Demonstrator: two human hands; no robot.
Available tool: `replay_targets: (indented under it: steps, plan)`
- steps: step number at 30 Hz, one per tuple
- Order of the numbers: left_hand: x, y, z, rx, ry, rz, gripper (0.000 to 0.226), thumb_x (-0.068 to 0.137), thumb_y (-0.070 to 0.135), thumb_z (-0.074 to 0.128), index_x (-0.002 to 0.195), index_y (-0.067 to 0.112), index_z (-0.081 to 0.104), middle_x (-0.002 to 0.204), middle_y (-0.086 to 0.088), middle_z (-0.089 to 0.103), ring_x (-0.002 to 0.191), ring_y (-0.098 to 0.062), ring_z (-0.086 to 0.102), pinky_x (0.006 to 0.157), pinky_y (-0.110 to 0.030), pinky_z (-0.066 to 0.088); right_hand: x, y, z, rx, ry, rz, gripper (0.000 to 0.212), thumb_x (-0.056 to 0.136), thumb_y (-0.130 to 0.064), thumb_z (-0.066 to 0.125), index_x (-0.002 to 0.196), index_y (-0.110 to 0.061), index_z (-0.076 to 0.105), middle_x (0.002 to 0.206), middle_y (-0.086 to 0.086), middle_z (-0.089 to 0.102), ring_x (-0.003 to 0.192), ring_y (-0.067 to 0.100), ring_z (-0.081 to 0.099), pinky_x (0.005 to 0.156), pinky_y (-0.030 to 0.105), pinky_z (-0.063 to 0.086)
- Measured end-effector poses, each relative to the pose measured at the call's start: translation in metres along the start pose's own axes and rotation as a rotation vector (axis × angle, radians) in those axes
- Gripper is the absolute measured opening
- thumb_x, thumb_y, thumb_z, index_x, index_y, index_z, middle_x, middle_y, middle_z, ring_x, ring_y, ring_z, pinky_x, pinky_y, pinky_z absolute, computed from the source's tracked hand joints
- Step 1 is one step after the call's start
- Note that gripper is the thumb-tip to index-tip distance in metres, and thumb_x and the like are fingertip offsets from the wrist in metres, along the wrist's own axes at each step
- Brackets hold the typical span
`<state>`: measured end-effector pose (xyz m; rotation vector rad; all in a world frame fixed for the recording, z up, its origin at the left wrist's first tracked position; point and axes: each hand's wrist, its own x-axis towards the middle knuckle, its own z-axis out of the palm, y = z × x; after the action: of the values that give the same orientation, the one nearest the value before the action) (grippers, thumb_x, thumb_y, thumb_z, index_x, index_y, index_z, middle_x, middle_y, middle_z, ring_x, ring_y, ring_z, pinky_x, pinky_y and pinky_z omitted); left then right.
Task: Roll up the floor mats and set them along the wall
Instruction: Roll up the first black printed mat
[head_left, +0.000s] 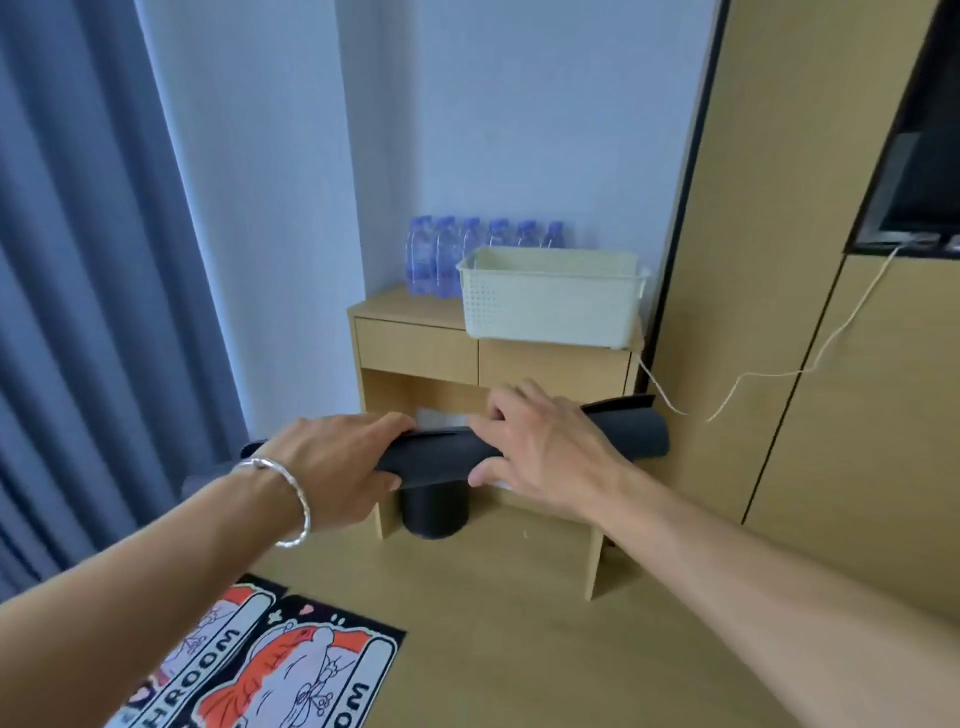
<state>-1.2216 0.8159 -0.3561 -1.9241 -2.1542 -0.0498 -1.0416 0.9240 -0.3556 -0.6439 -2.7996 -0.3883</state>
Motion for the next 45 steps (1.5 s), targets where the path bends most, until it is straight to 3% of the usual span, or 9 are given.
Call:
replay_targets:
  steps: [3, 11, 16, 20, 23, 28, 33, 41, 45]
  plan:
    - [-0.032, 0.038, -0.042, 0.038, 0.096, 0.014, 0.053, 0.087, 0.051, 0.051, 0.133, 0.039, 0.026, 0.116, 0.013, 0.054, 0.102, -0.014, 0.057, 0.073, -0.027, 0.042, -0.033, -0.018, -0.057, -0.080, 0.061, 0.008, 0.049, 0.092, -0.054, 0.045, 0.126, -0.019, 0.050, 0.117, 0.001, 0.043, 0.109, 0.021, 0.039, 0.081, 0.036, 0.043]
    - [-0.091, 0.104, -0.127, 0.312, 0.350, 0.005, 0.030, 0.089, 0.043, 0.049, 0.112, 0.024, 0.044, 0.105, 0.007, 0.060, 0.100, -0.020, 0.056, 0.077, -0.030, 0.036, -0.112, -0.051, -0.155, -0.125, 0.176, 0.067, 0.050, 0.089, -0.054, 0.051, 0.124, -0.018, 0.055, 0.113, -0.001, 0.041, 0.110, 0.018, 0.037, 0.078, 0.033, 0.036]
    - [-0.112, 0.134, -0.157, 0.197, 0.369, -0.055, 0.030, 0.090, 0.039, 0.051, 0.114, 0.023, 0.044, 0.107, 0.004, 0.061, 0.095, -0.023, 0.060, 0.066, -0.031, 0.037, -0.149, -0.062, -0.186, 0.006, 0.412, 0.068, 0.029, 0.086, -0.029, 0.062, 0.110, -0.014, 0.068, 0.102, 0.004, 0.056, 0.104, 0.025, 0.049, 0.087, 0.041, 0.043]
    - [-0.121, 0.159, -0.170, -0.149, 0.421, -0.185, 0.040, 0.087, 0.040, 0.056, 0.120, 0.023, 0.041, 0.098, -0.006, 0.063, 0.082, -0.031, 0.056, 0.065, -0.032, 0.040, -0.182, -0.070, -0.202, -0.013, 0.672, 0.003, 0.029, 0.079, -0.019, 0.045, 0.085, -0.011, 0.072, 0.082, 0.004, 0.062, 0.078, 0.026, 0.058, 0.068, 0.034, 0.048]
    - [-0.122, 0.177, -0.180, -0.626, 0.478, -0.297, 0.044, 0.081, 0.041, 0.065, 0.109, 0.017, 0.040, 0.081, -0.001, 0.052, 0.073, -0.027, 0.051, 0.060, -0.032, 0.040, -0.199, -0.065, -0.220, -0.006, 0.574, 0.077, 0.025, 0.088, -0.018, 0.047, 0.094, -0.013, 0.070, 0.095, 0.003, 0.063, 0.083, 0.023, 0.060, 0.066, 0.033, 0.052]
    - [-0.093, 0.203, -0.193, -1.439, 0.573, -0.364, 0.051, 0.072, 0.038, 0.075, 0.103, 0.015, 0.042, 0.092, 0.001, 0.058, 0.085, -0.022, 0.062, 0.072, -0.042, 0.058, -0.212, -0.036, -0.225, 0.234, 0.269, 0.380, 0.043, 0.086, -0.045, 0.062, 0.123, -0.026, 0.050, 0.125, -0.007, 0.048, 0.102, 0.015, 0.052, 0.074, 0.029, 0.042]
    - [-0.047, 0.231, -0.190, -1.805, 0.460, -0.422, 0.056, 0.069, 0.034, 0.077, 0.111, 0.010, 0.049, 0.102, -0.008, 0.063, 0.089, -0.025, 0.063, 0.058, -0.039, 0.059, -0.218, -0.005, -0.206, 0.356, 0.274, 0.513, 0.063, 0.075, -0.045, 0.071, 0.120, -0.035, 0.027, 0.120, -0.010, 0.049, 0.089, 0.019, 0.055, 0.061, 0.030, 0.042]
    - [0.017, 0.274, -0.192, -1.668, 0.212, -0.432, 0.055, 0.075, 0.047, 0.070, 0.112, 0.011, 0.052, 0.094, -0.009, 0.068, 0.073, -0.026, 0.071, 0.059, -0.035, 0.059, -0.230, 0.075, -0.200, 0.187, 0.244, 0.551, 0.050, 0.086, -0.029, 0.058, 0.122, -0.031, 0.024, 0.108, -0.003, 0.055, 0.076, 0.021, 0.059, 0.062, 0.034, 0.051]
    - [0.029, 0.277, -0.207, -1.051, 0.276, -0.227, 0.053, 0.084, 0.061, 0.050, 0.101, 0.012, 0.056, 0.093, -0.007, 0.067, 0.083, -0.022, 0.066, 0.076, -0.040, 0.055, -0.245, 0.113, -0.230, 0.122, 0.213, 0.546, 0.048, 0.087, -0.027, 0.056, 0.125, -0.029, 0.026, 0.105, -0.002, 0.050, 0.063, 0.011, 0.048, 0.050, 0.026, 0.034]
